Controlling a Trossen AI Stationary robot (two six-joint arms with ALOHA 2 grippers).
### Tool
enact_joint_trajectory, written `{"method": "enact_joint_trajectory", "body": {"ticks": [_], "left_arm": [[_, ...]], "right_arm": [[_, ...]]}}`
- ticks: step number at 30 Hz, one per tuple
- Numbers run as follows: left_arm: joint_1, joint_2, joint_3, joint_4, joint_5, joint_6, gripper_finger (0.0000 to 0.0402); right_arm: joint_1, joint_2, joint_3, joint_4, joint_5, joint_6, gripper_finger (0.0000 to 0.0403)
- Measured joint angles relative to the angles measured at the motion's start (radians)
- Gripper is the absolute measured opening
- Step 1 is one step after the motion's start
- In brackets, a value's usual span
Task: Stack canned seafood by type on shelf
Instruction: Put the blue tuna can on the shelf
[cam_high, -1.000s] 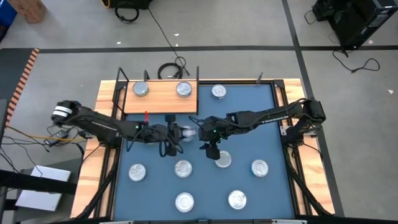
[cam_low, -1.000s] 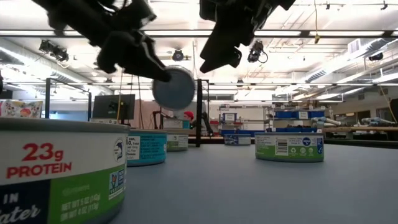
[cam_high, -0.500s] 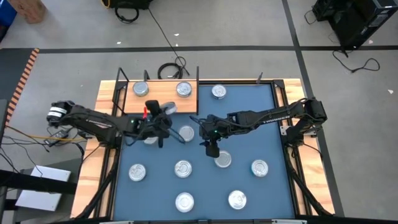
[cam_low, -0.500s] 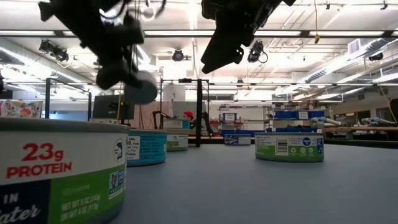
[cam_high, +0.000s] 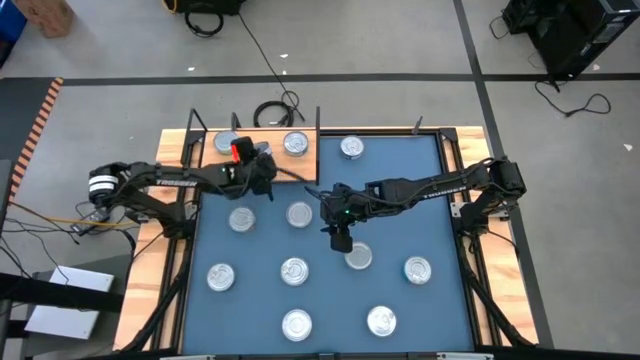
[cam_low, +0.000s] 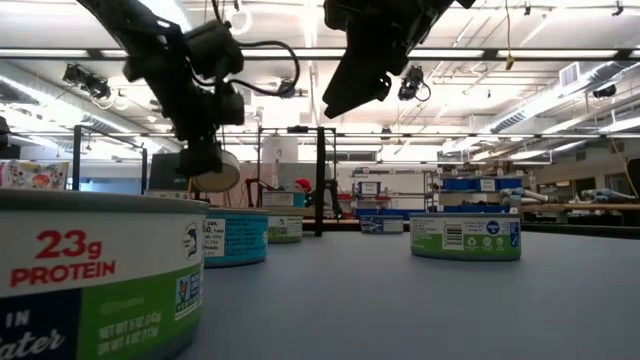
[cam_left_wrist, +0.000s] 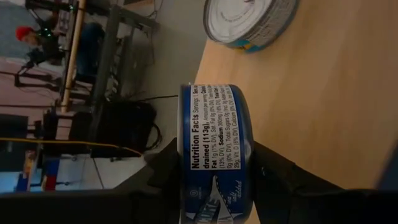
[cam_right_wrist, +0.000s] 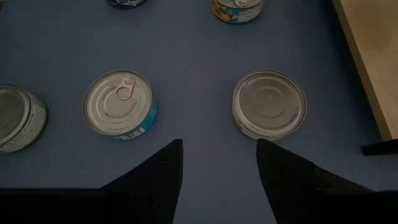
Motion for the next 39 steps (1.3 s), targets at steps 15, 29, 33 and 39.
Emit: {"method": "enact_joint_trajectory", "body": {"ticks": [15, 29, 33, 39], "left_arm": [[0.177, 0.132, 0.002, 0.149, 0.086, 0.08, 0.0147], [0.179, 0.136, 0.016, 0.144, 0.173, 0.07, 0.0229], [0.179, 0.136, 0.016, 0.13, 0.173, 0.071, 0.023], [0.205, 0.136, 0.016, 0.133, 0.175, 0.071, 0.0226]], "right_arm": [[0.0, 0.0, 0.0, 0.006, 0.0, 0.0, 0.021], [0.002, 0.0, 0.0, 0.005, 0.0, 0.0, 0.021], [0.002, 0.0, 0.0, 0.005, 0.0, 0.0, 0.021], [0.002, 0.0, 0.0, 0.005, 0.0, 0.0, 0.021]]}}
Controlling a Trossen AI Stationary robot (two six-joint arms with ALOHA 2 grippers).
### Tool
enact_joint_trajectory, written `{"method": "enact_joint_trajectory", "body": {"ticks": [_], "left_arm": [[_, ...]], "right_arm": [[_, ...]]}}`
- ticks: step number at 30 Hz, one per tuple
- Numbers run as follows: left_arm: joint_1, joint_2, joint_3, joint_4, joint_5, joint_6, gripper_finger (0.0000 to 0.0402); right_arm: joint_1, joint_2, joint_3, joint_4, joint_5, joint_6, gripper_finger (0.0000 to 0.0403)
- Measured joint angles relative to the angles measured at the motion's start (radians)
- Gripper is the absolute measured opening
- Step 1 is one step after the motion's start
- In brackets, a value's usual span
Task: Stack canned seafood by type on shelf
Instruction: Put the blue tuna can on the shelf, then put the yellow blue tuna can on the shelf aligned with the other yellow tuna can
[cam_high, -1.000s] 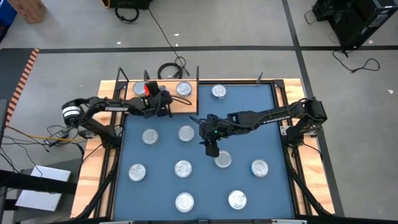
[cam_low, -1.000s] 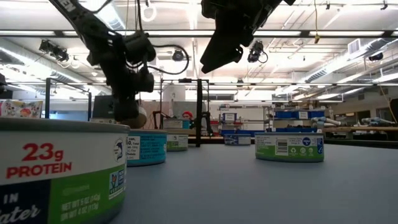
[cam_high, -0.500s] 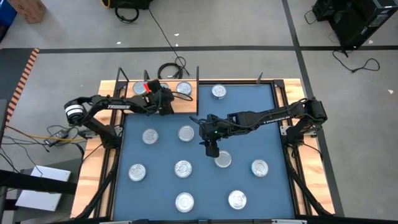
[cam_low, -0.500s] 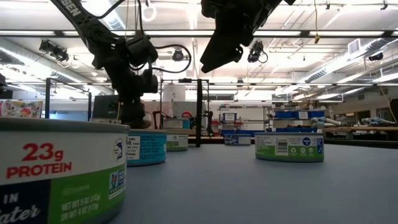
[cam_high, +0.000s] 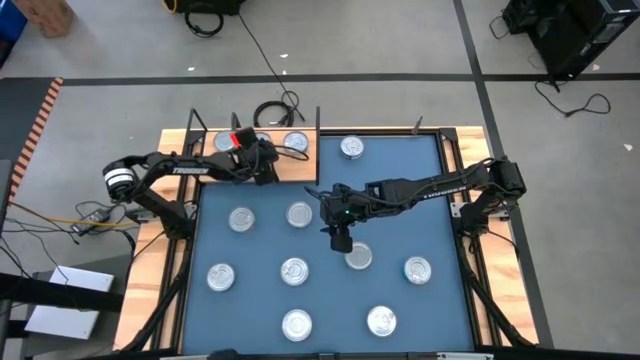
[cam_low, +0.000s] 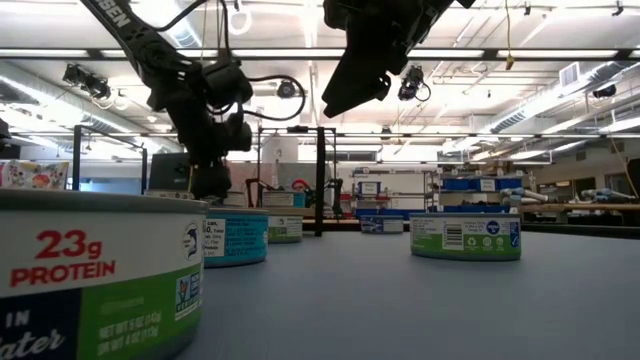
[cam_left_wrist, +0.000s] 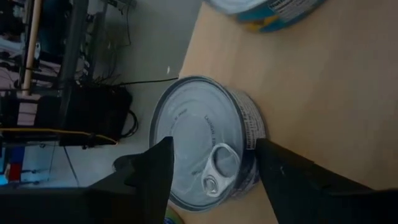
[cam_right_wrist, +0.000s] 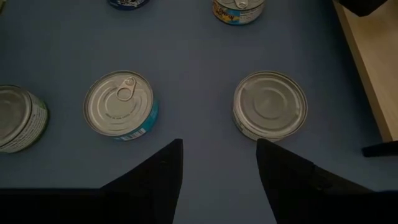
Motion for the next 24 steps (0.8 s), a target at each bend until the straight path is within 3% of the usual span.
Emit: {"method": "enact_joint_trajectory", "body": {"ticks": [13, 19, 24], "left_arm": [[0.043, 0.0, 0.0, 0.007, -0.004, -0.007, 0.0204], [-0.022, -0.033, 0.0, -0.03, -0.004, -0.027, 0.0193], [-0.135, -0.118, 0.001, -0.159, -0.01, -0.077, 0.0144]], "right_arm": [[0.0, 0.0, 0.0, -0.001, 0.0, -0.002, 0.021], [0.004, 0.0, 0.0, -0.015, -0.006, -0.038, 0.021], [0.026, 0.001, 0.0, -0.034, -0.002, -0.071, 0.0193]]}}
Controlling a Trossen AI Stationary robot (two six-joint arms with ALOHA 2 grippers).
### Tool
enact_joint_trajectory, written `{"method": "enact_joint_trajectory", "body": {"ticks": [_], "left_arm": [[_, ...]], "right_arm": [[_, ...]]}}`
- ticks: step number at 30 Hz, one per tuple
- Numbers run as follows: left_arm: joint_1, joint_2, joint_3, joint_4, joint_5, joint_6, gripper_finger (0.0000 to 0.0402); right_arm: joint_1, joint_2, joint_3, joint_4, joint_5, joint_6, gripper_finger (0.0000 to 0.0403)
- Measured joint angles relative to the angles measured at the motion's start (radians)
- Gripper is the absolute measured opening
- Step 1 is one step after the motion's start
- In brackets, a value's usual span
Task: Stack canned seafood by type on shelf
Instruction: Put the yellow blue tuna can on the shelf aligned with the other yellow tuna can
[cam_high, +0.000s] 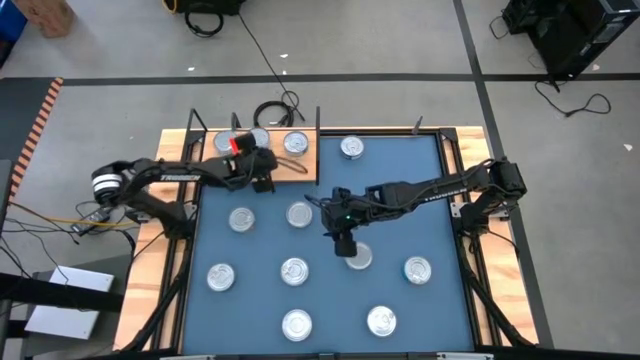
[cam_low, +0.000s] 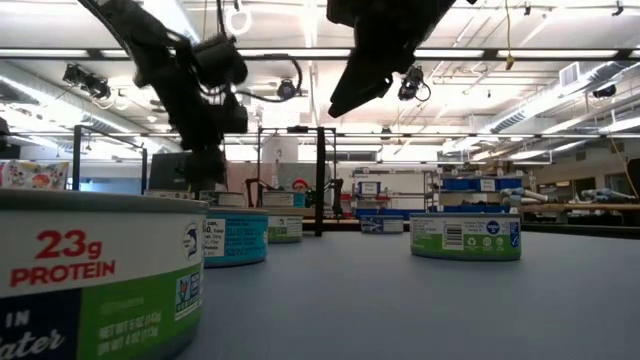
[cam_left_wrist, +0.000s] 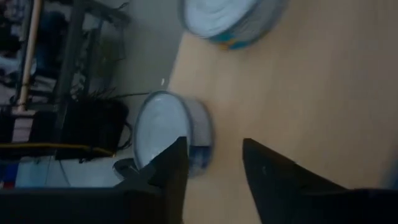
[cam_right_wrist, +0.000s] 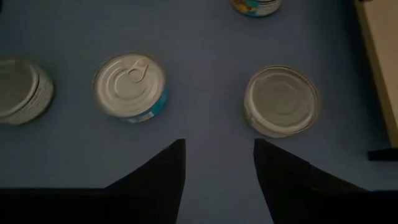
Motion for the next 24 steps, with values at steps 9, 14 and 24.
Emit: {"method": "enact_joint_trajectory", "body": {"ticks": [9, 14, 24], "left_arm": [[-0.245, -0.126, 0.0, -0.197, 0.108, -0.219, 0.0011], [-0.355, -0.141, -0.001, -0.262, 0.16, -0.302, 0.0009], [-0.521, -0.148, -0.001, -0.302, 0.215, -0.477, 0.0003]], "right_arm": [[0.032, 0.001, -0.037, -0.054, 0.129, -0.021, 0.0054], [0.047, 0.001, -0.125, 0.071, 0.13, -0.014, 0.0013], [0.052, 0.002, -0.304, 0.368, 0.154, 0.019, 0.0009]]}}
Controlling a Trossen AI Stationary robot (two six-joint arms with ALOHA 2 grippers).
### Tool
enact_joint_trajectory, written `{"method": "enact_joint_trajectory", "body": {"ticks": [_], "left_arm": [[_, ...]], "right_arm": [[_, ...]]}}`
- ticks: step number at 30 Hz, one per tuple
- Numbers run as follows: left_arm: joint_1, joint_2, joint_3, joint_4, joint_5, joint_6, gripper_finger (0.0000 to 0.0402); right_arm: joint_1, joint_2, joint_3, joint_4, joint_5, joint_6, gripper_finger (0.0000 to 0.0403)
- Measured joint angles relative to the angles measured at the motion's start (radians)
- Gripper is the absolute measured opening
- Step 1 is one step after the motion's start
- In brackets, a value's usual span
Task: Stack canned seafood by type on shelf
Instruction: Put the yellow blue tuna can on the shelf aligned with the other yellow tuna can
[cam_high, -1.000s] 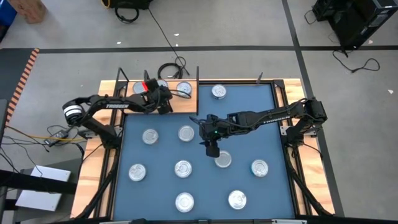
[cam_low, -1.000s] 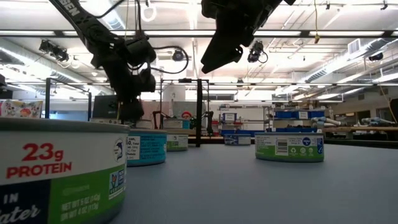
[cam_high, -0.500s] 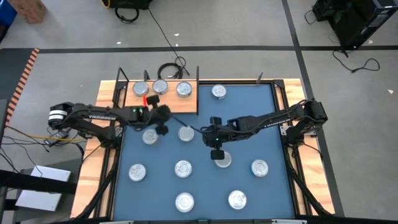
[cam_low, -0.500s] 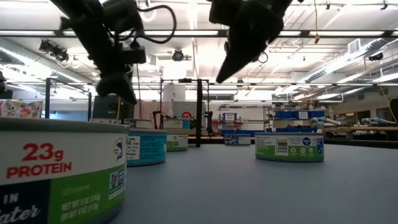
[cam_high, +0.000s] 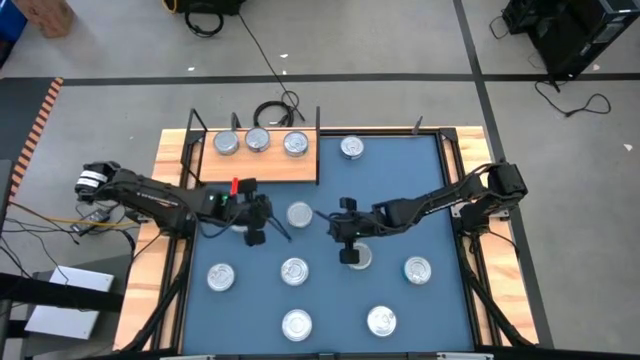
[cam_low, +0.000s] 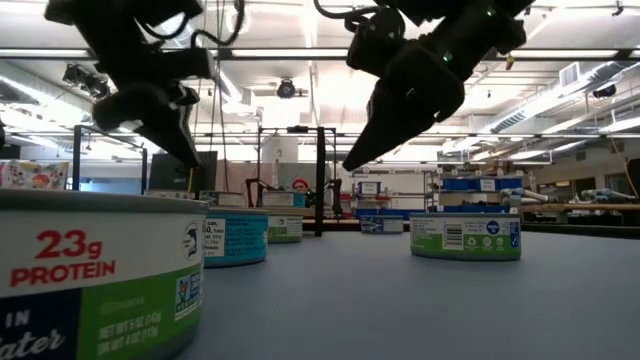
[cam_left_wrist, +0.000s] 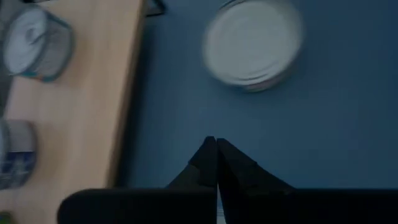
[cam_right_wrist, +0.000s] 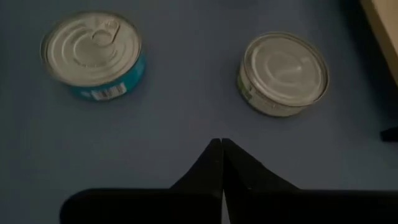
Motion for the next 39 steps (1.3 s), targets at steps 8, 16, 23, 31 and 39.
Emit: {"method": "enact_joint_trajectory", "body": {"ticks": [8, 16, 23, 31, 39], "left_arm": [[-0.13, -0.004, -0.074, 0.195, 0.005, -0.054, 0.0001], [-0.182, -0.004, -0.135, 0.307, 0.034, -0.083, 0.0001], [-0.223, -0.004, -0.159, 0.329, 0.06, -0.141, 0.0001], [-0.264, -0.102, -0.159, 0.207, 0.097, -0.287, 0.0001], [-0.263, -0.169, -0.137, -0.066, 0.1, -0.493, 0.0004]], "right_arm": [[0.045, -0.001, -0.049, 0.022, -0.001, 0.06, 0.0008], [0.053, -0.001, -0.049, 0.021, -0.087, 0.088, 0.0023], [0.053, -0.001, -0.049, 0.021, -0.074, 0.076, 0.0012], [0.051, -0.001, -0.048, -0.001, -0.074, 0.058, 0.0026], [0.038, -0.001, -0.048, 0.001, -0.027, 0.046, 0.0051]]}}
